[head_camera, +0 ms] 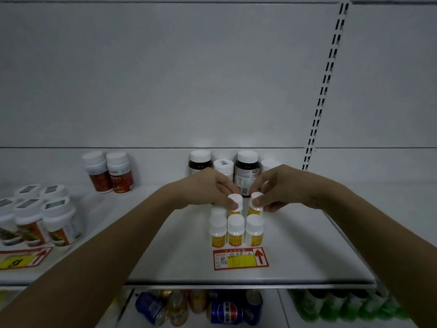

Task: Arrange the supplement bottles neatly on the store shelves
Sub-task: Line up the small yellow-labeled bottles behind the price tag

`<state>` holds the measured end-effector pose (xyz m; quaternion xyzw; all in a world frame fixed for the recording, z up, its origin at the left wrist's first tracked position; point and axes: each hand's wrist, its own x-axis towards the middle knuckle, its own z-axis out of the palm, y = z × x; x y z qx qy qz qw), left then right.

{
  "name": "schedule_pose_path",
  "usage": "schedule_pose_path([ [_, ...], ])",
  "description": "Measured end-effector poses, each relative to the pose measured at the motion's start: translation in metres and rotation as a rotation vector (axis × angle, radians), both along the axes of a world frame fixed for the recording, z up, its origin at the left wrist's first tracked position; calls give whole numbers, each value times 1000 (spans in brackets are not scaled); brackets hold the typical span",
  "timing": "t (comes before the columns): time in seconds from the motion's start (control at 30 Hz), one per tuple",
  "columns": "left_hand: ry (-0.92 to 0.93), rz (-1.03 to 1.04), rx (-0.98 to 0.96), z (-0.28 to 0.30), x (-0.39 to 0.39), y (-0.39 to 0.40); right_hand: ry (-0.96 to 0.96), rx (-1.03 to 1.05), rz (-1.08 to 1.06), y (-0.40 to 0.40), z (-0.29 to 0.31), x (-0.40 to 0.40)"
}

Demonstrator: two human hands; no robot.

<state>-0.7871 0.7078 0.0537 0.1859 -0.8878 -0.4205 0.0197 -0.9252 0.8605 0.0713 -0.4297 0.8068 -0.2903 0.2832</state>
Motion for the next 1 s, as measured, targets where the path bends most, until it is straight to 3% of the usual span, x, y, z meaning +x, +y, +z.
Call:
schedule_pose_path([
  [0.4,-76,-30,2,-9,-10,-8,-164,49,30,-6,-14,-7],
  [1.0,-72,-49,-28,-9,-4,-3,-144,72,42,-3,-16,-5],
])
